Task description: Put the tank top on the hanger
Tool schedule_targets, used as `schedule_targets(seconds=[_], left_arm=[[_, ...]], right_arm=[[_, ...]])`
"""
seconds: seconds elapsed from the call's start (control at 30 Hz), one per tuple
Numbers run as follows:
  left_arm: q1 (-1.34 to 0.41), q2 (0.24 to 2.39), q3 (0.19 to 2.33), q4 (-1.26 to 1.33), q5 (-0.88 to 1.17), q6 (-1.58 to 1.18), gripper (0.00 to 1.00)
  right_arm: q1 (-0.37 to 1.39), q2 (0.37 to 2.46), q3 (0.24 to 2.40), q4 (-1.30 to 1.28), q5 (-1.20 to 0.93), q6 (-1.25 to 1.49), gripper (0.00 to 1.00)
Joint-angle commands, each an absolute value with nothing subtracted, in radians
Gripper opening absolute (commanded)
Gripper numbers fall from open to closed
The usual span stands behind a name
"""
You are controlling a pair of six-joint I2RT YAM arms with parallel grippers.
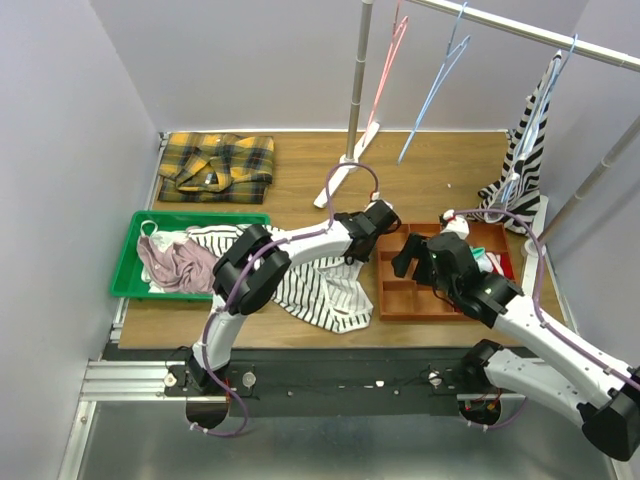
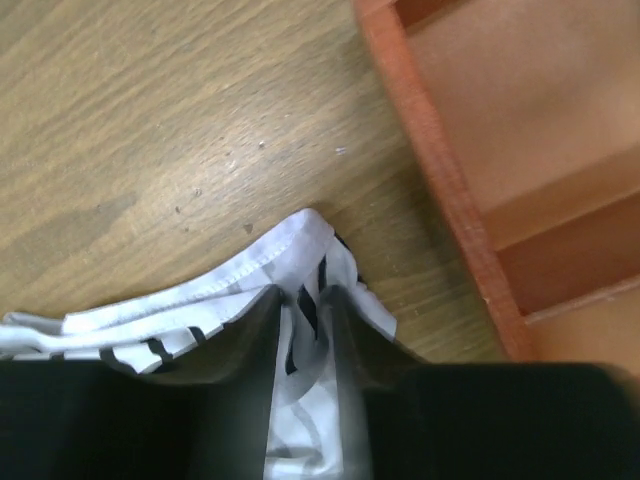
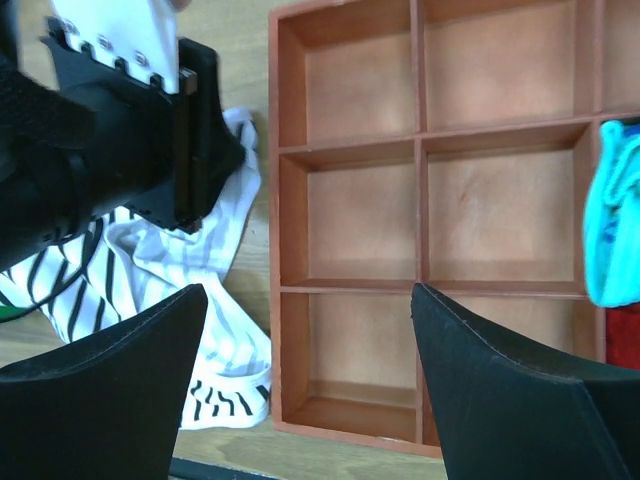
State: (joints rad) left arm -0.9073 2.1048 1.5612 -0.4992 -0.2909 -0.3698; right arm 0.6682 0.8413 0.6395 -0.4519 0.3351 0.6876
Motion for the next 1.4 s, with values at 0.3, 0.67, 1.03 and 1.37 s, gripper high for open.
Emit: schedule_targets(seconds=[0.3,0.67,1.03,1.37], left_arm=[[-0.767,1.580,1.203,-0.446,-0.511,-0.561,0.00],[-0.581,1.238,1.012,-0.443,-0.468,-0.595,0.00],[-0.545,1.186,0.970,-0.446,-0.448,-0.598,0.00],[-0.529,1.166,0.963,-0.465,-0.446,-0.606,0.00]], right_arm=[[0.848,1.041,0.698,-0.379,0.261,0.676,0.89],[1.009,1.344,0.785,-0.272,0.365,0.726,0.88],[0.916,1.457,0.871,-0.213,0.439,0.729,0.73],[0.858,1.699,0.976,-0.155,0.413,0.738,0.49]])
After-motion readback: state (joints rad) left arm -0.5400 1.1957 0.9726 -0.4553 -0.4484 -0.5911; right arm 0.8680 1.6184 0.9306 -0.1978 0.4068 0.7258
